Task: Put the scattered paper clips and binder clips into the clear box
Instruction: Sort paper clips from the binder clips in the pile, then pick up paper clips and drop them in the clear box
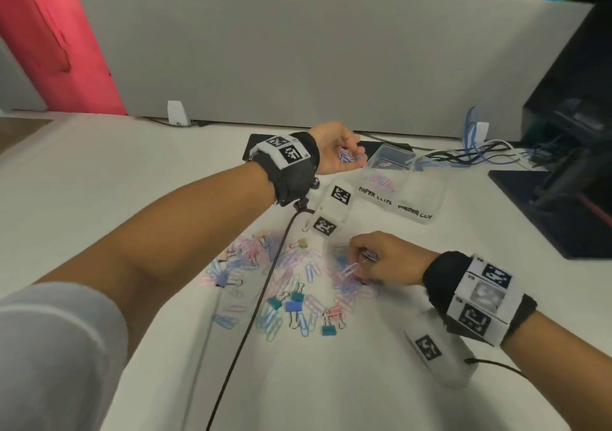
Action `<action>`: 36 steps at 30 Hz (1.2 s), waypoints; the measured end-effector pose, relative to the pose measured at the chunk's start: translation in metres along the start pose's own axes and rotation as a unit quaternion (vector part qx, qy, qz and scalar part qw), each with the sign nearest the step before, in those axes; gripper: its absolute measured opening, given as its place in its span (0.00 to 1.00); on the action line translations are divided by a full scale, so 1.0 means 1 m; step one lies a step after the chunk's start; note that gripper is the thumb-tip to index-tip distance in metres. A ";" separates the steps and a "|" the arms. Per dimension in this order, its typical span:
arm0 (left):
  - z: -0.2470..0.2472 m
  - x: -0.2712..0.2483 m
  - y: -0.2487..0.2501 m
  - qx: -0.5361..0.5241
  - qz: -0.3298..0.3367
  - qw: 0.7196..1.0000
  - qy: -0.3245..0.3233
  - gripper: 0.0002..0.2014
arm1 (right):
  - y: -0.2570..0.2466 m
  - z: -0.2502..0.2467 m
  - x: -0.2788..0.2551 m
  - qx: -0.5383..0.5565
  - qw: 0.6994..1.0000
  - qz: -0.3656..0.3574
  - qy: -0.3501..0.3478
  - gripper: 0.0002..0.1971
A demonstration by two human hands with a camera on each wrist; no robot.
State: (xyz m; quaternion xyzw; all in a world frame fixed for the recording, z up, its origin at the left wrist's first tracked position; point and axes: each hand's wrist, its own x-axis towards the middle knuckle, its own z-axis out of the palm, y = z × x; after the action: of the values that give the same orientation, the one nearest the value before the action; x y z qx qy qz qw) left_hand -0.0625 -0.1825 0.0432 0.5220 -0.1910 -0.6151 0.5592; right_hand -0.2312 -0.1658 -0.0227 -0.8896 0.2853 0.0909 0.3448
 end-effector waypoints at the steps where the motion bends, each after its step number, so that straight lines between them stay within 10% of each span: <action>1: 0.008 0.005 0.001 -0.001 0.004 1.000 -0.002 0.10 | 0.005 -0.004 -0.005 0.080 0.997 0.012 -0.010 0.14; 6: 0.034 0.033 -0.009 0.013 -0.008 0.999 -0.031 0.10 | 0.033 -0.027 -0.017 0.334 0.939 0.065 -0.050 0.17; 11: 0.031 0.039 -0.020 0.074 -0.034 0.994 -0.079 0.39 | 0.047 -0.058 -0.011 0.502 0.860 0.089 0.013 0.16; 17: 0.016 0.017 -0.016 0.236 0.032 0.970 -0.048 0.20 | 0.042 -0.099 0.031 0.556 0.812 0.110 0.136 0.12; 20: 0.000 -0.006 -0.026 0.419 0.036 0.906 -0.047 0.10 | 0.036 -0.113 0.058 0.516 0.821 0.141 0.199 0.11; 27: -0.028 -0.041 -0.059 0.715 0.004 0.685 -0.138 0.22 | 0.044 -0.124 0.097 0.411 0.849 0.184 0.277 0.13; 36: -0.021 -0.043 -0.091 0.795 0.058 0.575 -0.185 0.45 | 0.039 -0.110 0.081 0.363 0.882 0.112 0.277 0.20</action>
State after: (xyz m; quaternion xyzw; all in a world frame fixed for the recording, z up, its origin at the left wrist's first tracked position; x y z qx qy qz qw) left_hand -0.0963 -0.1094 -0.0211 0.6199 -0.7324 -0.2659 -0.0924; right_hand -0.1907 -0.2983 0.0082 -0.6529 0.4800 -0.2318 0.5382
